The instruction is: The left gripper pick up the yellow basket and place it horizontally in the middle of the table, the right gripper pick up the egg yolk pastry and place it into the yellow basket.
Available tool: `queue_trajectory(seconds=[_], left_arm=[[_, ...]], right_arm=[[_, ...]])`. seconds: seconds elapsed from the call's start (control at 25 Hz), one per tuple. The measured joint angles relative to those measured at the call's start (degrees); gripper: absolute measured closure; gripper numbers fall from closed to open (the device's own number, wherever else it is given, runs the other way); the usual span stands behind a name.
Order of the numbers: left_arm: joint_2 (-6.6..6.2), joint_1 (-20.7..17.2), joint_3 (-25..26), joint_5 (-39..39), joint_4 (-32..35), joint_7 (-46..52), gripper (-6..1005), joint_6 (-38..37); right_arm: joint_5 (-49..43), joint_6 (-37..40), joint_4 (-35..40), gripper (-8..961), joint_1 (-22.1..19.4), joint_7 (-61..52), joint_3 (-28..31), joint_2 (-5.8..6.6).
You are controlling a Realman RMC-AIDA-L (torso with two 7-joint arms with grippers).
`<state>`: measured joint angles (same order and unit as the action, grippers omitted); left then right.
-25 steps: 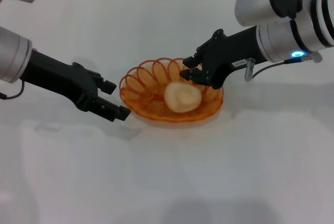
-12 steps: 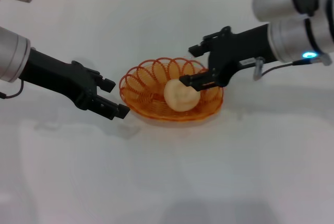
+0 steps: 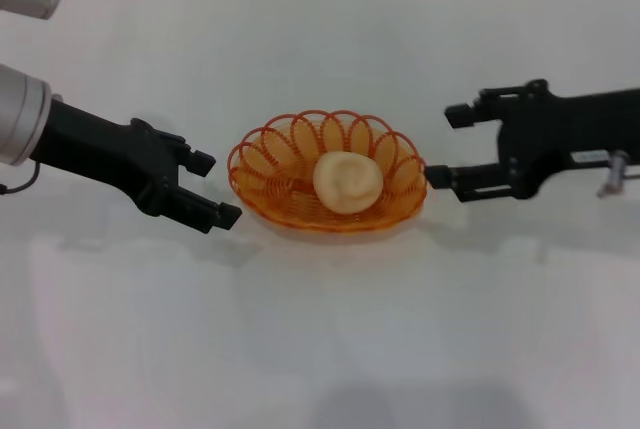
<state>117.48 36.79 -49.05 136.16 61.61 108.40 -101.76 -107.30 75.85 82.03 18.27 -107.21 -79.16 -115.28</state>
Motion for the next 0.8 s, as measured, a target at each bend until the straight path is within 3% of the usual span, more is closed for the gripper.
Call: queue_trajectory(seconds=[0.28,0.8], left_arm=[[-0.02,-0.7,0.0,-3.6,-0.2,-3.8,119,0.5],[0.91,0.4,-4.2,-5.7,-0.4,-9.2,119,0.6]], right_arm=[[5.1,6.5,-0.5,225,-3.1,4.6,4.3,0.23],[3.1,8.1,-0.9,228,-2.5,4.9,4.4,0.33]])
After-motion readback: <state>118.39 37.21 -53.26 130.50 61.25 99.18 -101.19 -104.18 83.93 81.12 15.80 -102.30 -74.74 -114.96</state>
